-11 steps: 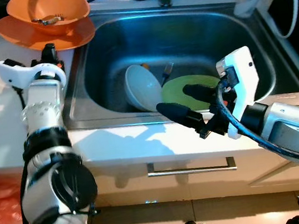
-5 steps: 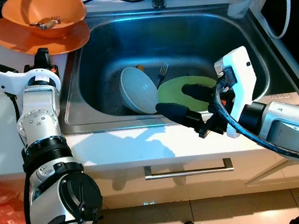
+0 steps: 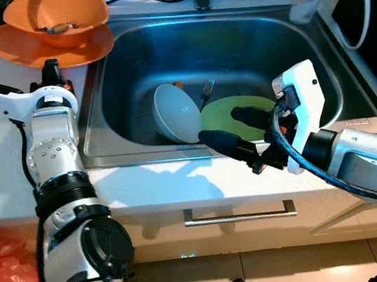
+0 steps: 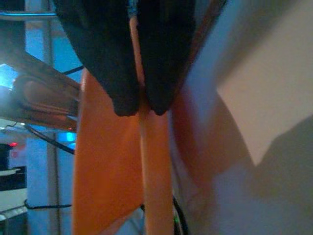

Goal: Kitchen organization

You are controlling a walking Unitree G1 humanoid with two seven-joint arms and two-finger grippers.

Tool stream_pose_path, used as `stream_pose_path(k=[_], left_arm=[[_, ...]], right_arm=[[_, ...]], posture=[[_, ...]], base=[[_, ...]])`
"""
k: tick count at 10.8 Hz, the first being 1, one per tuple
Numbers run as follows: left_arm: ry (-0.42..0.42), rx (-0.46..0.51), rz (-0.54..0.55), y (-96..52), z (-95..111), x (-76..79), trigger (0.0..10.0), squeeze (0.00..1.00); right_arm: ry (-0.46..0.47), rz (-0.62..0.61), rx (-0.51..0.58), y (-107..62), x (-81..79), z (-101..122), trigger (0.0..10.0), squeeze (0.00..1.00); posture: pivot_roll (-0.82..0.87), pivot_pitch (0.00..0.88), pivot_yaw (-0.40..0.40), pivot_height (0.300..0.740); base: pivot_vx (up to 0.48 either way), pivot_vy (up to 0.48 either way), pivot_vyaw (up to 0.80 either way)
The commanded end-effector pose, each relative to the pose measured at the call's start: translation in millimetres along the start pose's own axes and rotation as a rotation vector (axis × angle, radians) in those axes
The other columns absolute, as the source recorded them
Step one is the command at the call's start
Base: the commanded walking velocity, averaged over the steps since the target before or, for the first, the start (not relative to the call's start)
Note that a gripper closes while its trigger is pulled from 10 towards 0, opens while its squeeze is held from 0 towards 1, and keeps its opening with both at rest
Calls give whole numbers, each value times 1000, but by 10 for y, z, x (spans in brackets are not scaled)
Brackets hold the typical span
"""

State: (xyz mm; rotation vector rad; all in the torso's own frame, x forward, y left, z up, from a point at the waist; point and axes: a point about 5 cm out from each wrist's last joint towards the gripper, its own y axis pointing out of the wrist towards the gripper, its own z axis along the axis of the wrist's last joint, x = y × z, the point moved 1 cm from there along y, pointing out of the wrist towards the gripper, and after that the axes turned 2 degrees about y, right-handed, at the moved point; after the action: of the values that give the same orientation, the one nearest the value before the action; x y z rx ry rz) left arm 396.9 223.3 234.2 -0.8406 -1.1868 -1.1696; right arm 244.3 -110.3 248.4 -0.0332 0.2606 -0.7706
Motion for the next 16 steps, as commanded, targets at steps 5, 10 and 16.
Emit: stream_pose_path(k=[5,10,16], left_arm=[[-104,-44,348,-478,-34,-919,10000,0],[-94,33,417,-749,157,-1095,10000,0],[-58,44,468,-1057,209,-1212,10000,0]], right_arm=[[2,38,-22,39,28,-18,10000,0],[-7,72,-37,90,39,-14,10000,0],[-8,90,-42,120,52,-23,10000,0]], posture=[[-135,241,-174,740],[-111,231,-206,740],[-82,239,-217,740]], base=[[0,0,0],[0,0,0],[0,0,0]])
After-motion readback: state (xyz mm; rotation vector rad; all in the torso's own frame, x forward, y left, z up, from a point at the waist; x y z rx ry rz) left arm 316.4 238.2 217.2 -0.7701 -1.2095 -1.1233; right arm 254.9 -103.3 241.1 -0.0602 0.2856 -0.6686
